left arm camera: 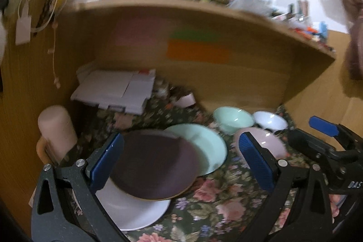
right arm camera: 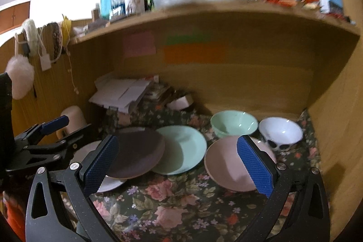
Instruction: Organize plates and bowls
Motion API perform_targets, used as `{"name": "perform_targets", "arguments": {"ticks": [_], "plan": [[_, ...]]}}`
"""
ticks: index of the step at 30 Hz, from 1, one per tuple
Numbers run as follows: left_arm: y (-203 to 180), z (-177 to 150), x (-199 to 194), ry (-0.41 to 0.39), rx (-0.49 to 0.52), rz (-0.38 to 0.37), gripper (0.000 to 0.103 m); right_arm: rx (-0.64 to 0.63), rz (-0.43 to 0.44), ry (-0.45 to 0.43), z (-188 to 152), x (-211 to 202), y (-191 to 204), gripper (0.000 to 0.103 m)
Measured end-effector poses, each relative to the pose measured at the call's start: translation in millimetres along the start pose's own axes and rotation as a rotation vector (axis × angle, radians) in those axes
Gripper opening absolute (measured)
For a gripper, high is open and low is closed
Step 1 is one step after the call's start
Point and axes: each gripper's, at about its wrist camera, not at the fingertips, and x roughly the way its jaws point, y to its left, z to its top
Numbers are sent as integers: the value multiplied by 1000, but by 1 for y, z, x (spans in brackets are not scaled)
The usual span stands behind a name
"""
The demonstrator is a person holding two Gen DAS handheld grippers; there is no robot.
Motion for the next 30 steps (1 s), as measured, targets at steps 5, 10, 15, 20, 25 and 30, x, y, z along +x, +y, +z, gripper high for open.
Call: {"name": "perform_targets", "arguments": {"ticks": [5, 10, 15, 20, 25, 30], "plan": [[28, -11, 32, 78, -44, 50, 103, 1, 39, 78, -6, 35, 5, 103], [56, -22, 58, 150, -76, 106, 103, -3, 67, 152, -13, 71, 10, 103], [83, -32, 82, 233, -116, 127, 88, 8, 91, 223, -19, 106, 11, 102], [105, -43, 99, 291, -152, 126, 79, -17, 87, 285, -25, 137, 17, 90], [116, -49, 110, 329, -149, 123, 71, -14, 101, 353, -31, 165, 17, 77], [125, -52, 119, 374, -164, 106, 57, -22, 101, 391, -36, 183, 19, 62]]}}
